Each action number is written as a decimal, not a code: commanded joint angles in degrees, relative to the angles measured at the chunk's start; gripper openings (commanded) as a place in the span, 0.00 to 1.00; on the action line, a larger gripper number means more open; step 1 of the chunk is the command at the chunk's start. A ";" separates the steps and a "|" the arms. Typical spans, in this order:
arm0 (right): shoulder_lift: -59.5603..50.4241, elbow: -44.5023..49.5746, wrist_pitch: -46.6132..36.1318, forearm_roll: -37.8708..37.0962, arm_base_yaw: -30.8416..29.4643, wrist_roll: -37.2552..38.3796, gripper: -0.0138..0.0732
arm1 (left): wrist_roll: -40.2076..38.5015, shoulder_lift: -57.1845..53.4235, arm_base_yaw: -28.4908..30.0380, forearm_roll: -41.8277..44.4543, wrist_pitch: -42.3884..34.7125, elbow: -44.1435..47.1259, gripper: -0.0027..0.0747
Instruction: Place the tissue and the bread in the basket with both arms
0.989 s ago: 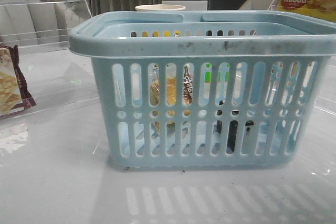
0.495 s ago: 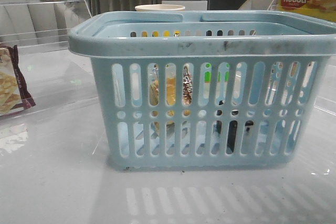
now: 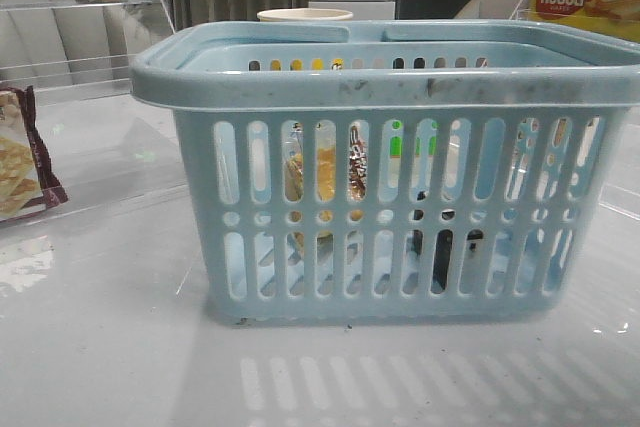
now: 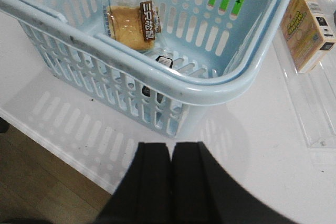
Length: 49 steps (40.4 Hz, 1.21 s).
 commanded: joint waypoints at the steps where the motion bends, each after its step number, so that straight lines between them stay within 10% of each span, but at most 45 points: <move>1: 0.17 -1.50 -4.03 -0.60 -0.05 -0.35 0.22 | -0.54 -0.11 0.22 -0.71 -12.37 2.14 0.15; 49: 0.09 -1.50 -3.90 -0.60 -0.05 -0.35 0.22 | -0.54 -1.22 0.09 -0.71 -13.58 2.82 0.15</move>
